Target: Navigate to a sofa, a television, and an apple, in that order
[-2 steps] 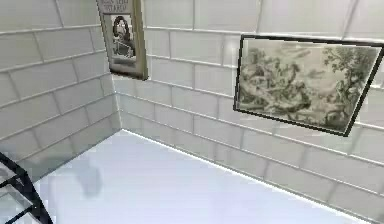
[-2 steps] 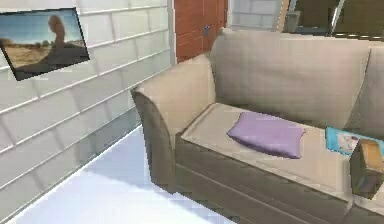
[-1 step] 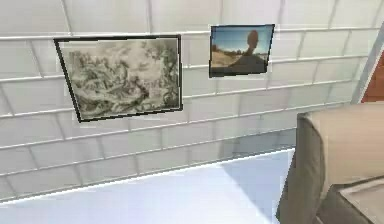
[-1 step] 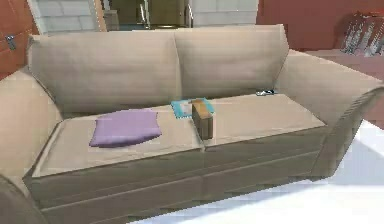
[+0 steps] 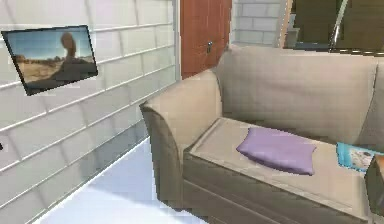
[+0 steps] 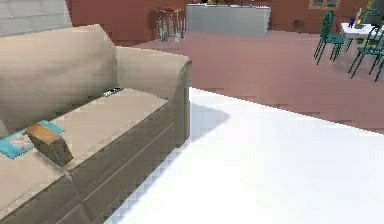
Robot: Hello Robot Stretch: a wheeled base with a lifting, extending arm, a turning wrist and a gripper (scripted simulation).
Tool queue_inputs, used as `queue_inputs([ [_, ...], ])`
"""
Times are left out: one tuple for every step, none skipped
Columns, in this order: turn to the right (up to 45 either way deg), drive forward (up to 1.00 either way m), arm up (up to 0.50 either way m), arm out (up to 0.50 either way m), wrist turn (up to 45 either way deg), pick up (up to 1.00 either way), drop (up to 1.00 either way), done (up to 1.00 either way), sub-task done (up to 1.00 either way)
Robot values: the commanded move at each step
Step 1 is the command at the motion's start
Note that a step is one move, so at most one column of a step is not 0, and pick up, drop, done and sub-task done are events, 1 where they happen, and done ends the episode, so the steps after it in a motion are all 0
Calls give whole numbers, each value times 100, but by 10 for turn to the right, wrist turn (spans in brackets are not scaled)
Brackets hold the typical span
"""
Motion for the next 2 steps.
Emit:
queue_inputs([
  [450, 0, 0, 0, 0, 0, 0, 0, 0],
  [300, 0, 0, 0, 0, 0, 0, 0, 0],
])
